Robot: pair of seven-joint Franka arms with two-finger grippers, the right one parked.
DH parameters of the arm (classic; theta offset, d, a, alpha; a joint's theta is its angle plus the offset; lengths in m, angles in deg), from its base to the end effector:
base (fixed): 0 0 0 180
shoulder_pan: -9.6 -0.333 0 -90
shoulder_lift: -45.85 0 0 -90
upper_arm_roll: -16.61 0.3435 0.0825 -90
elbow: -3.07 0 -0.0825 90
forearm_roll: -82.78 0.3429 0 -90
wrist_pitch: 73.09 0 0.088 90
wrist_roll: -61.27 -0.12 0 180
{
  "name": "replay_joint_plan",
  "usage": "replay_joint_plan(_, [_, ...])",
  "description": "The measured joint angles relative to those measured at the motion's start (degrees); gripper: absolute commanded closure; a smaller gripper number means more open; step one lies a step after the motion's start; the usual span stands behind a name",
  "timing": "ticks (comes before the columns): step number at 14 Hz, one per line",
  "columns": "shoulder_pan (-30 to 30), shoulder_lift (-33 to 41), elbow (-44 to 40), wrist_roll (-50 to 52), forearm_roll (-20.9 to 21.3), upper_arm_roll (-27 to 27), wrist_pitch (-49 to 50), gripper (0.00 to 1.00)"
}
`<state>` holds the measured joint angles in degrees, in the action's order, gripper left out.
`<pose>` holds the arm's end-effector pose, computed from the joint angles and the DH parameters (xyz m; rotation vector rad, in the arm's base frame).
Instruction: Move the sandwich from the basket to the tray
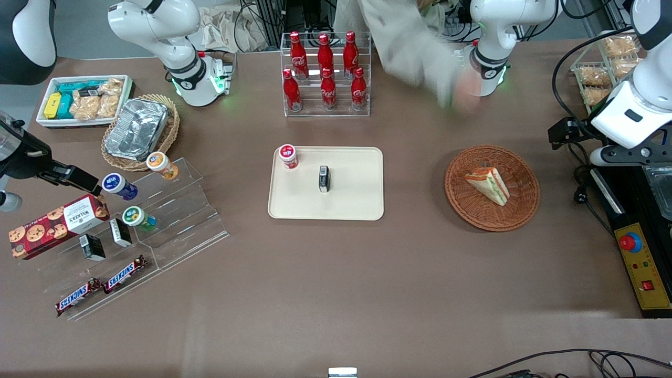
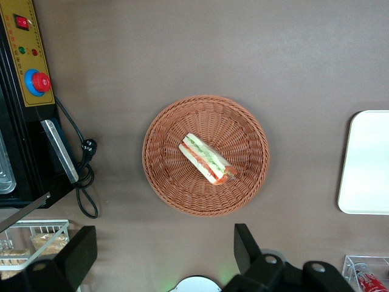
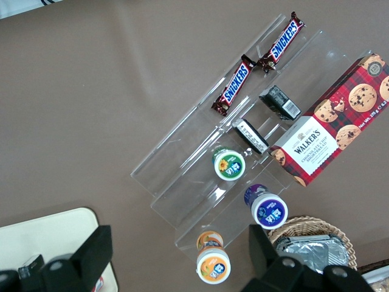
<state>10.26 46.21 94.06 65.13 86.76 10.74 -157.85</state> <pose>0.4972 -0.0482 0.6277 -3.0583 0.0669 0.1465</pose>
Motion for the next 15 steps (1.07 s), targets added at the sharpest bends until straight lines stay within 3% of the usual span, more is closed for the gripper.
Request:
replay_joint_plan(10, [-0.1, 0.1, 3.7, 3.9, 0.0, 0.1, 1.0, 0.00])
replay_joint_plan(15, [-0.1, 6.4, 18.5, 4.6, -1.6, 0.2, -11.1, 0.00])
